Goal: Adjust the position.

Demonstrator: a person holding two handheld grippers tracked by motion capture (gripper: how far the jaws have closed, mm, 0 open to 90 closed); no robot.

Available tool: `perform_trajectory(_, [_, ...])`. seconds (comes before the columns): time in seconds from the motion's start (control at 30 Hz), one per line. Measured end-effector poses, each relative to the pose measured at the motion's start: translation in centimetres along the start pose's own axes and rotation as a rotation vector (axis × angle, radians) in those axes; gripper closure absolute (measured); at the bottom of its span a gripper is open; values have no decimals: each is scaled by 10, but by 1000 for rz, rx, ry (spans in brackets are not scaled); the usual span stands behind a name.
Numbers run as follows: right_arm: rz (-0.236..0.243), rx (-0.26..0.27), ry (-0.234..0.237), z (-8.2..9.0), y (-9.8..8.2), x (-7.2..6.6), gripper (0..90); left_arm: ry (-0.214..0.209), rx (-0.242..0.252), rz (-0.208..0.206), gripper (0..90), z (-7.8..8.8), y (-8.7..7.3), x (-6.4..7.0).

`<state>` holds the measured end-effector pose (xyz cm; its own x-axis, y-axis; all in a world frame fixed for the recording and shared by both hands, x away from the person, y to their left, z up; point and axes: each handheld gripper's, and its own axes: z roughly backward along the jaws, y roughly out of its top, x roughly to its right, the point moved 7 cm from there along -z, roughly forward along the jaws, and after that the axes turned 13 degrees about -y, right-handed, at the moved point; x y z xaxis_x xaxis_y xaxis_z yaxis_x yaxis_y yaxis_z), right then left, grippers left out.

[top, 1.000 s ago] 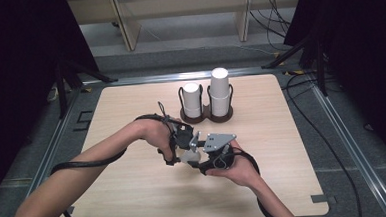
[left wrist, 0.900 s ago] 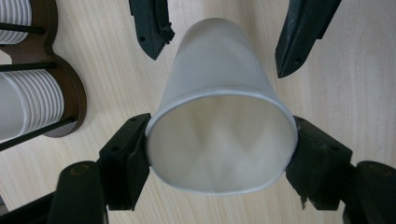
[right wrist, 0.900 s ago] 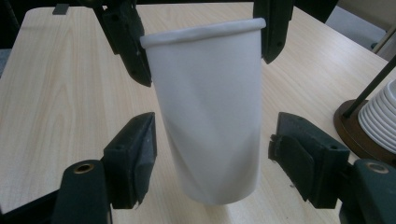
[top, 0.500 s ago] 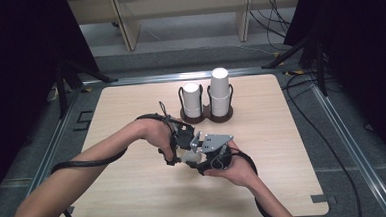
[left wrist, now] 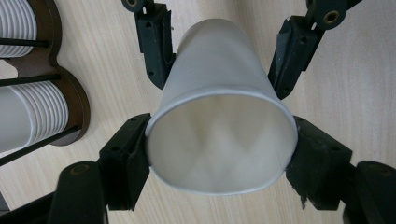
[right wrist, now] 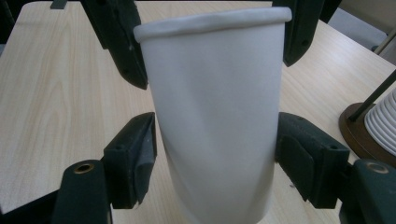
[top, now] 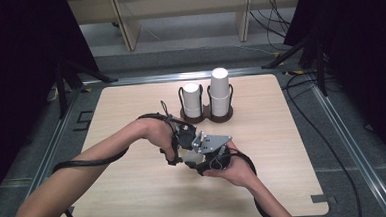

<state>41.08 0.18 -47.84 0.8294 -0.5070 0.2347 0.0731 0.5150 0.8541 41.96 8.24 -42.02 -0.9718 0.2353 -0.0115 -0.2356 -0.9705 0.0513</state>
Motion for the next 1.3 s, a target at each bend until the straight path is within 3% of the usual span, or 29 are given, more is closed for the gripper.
perform_trajectory(0.17, [-20, -7, 4, 0, -1, -2, 315, -1, -1, -6, 286, 0, 1, 0])
perform_trajectory(0.27, [12, -7, -1, 0, -2, 0, 316, 2, -2, -7, 286, 0, 1, 0])
perform_trajectory(0.5, [-1, -7, 7, -1, -2, -2, 320, 0, -6, -13, 287, 1, 1, 1])
perform_trajectory(1.3, [37, 13, 25, -1, -1, -5, 362, -9, 23, -37, 302, 3, 3, 4])
